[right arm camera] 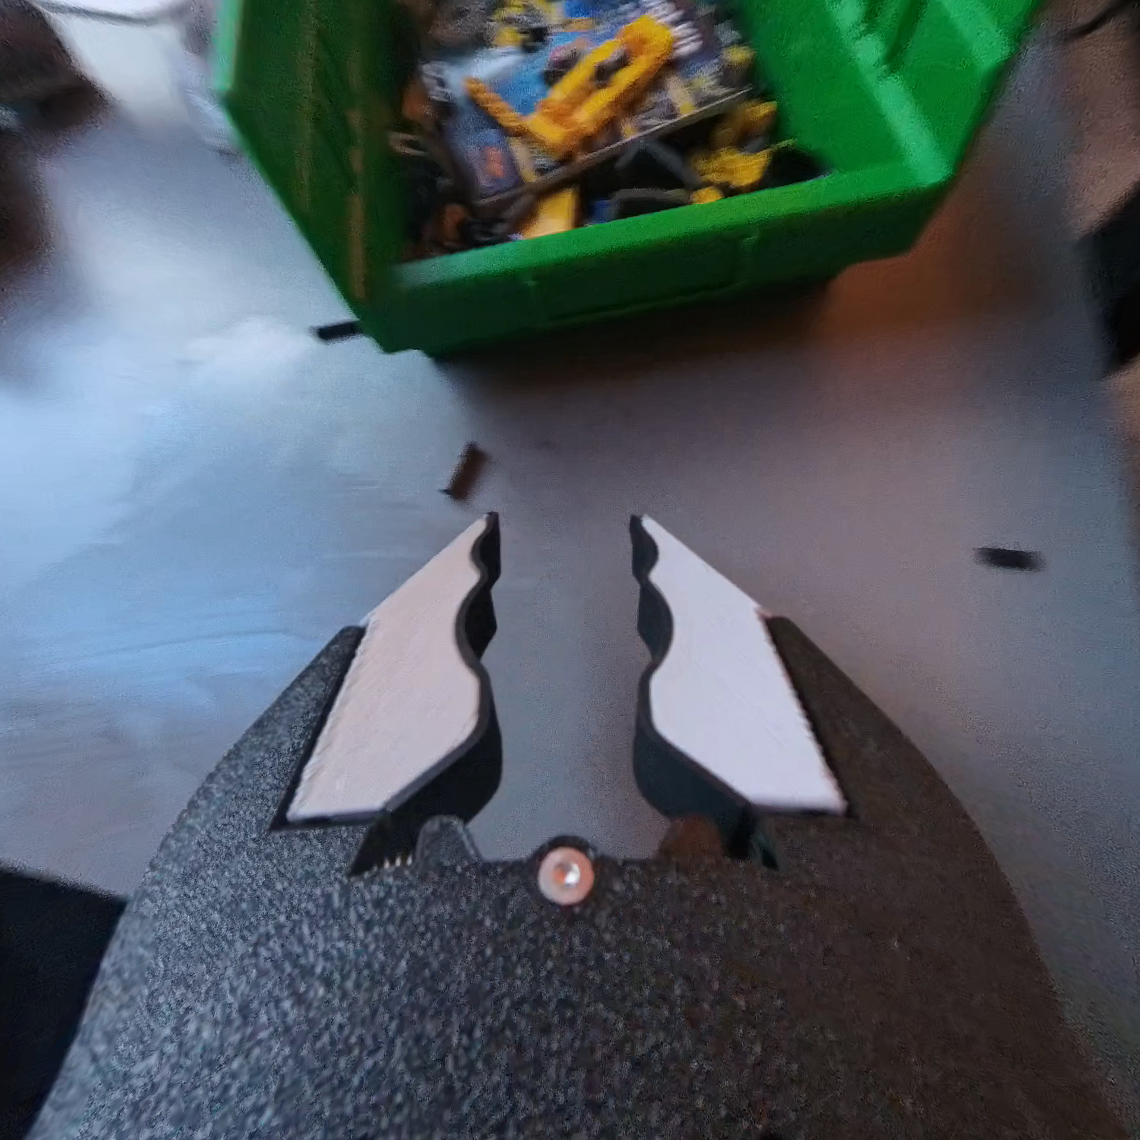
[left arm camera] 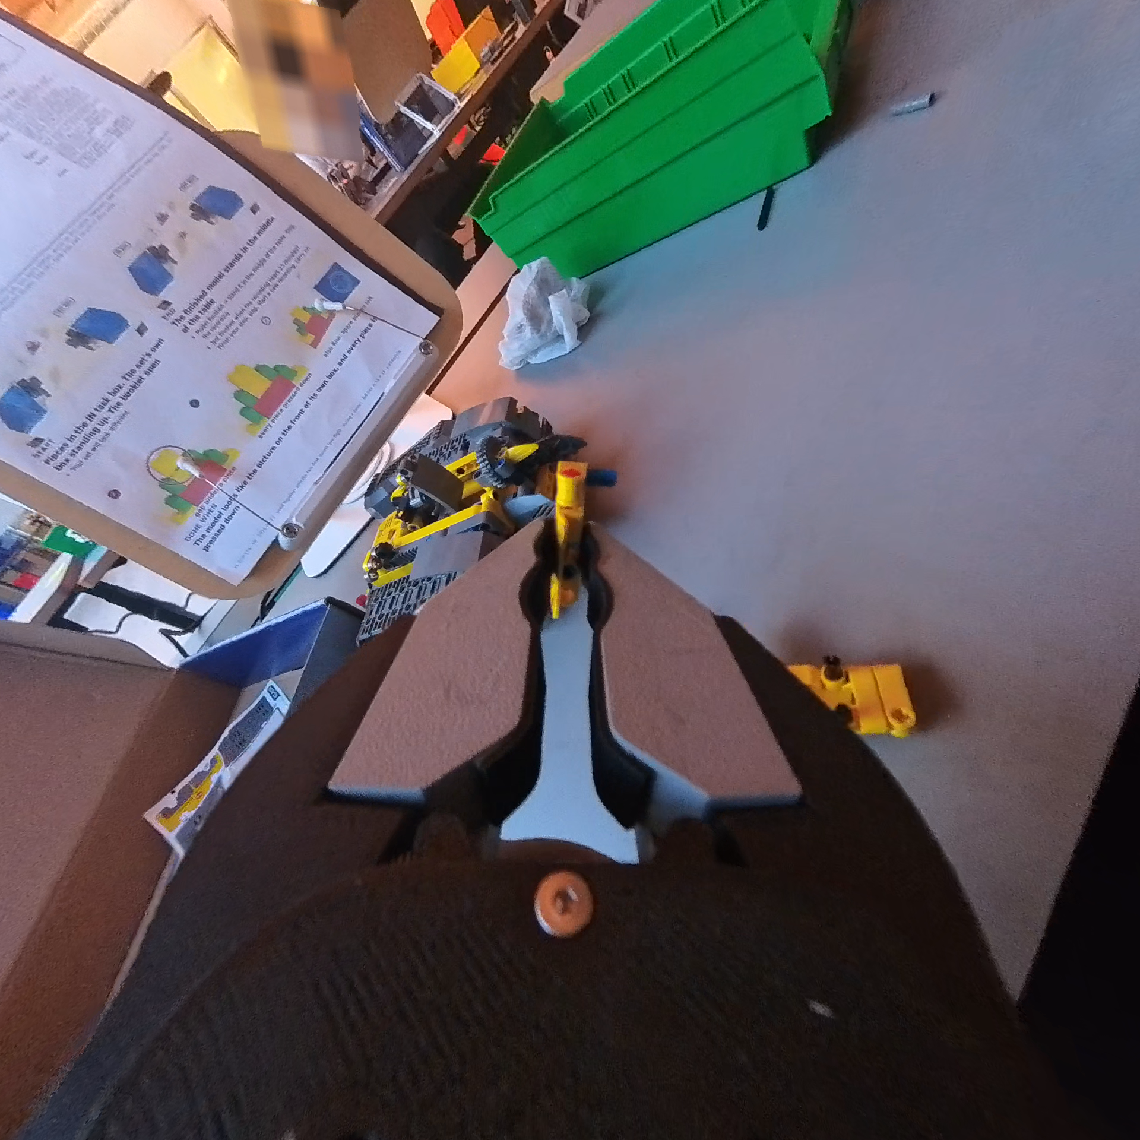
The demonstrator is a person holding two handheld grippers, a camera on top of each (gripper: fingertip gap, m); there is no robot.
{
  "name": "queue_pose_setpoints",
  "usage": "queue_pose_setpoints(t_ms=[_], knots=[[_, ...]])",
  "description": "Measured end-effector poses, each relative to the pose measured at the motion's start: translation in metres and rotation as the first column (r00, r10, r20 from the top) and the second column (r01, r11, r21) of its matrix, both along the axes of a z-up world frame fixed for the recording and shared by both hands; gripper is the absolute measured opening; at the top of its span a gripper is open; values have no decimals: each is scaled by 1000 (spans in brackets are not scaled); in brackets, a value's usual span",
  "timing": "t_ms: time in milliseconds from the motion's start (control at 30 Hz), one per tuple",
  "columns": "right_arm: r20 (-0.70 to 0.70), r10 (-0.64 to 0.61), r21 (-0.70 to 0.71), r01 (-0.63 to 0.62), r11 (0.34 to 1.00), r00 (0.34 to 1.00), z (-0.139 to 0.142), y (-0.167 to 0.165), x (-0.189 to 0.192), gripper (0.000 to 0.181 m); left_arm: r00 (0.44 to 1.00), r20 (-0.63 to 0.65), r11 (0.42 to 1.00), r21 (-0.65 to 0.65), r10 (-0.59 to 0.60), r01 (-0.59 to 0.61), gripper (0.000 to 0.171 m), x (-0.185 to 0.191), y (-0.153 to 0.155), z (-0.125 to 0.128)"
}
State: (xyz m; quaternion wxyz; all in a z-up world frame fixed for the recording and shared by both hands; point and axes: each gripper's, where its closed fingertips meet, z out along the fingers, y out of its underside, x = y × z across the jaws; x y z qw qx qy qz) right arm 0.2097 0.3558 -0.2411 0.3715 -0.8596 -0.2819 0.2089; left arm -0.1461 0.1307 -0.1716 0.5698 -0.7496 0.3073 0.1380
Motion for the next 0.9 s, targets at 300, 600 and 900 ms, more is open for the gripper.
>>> queue_pose_setpoints(t_ms=[300,600,900], knots=[[172,171,18,-176,984,970,-31,4,-64,15,1000,-7,999,-26,-29,29,5,16,5,-8],[179,101,352,-160,922,979,80,60,-71,4,999,23,998,-45,-33,34,5,10,6,-18],[80,199,278,-214,936,977,96,88,-99,20,1000,-8,999,-41,-15,15,5,1,1,-17]])
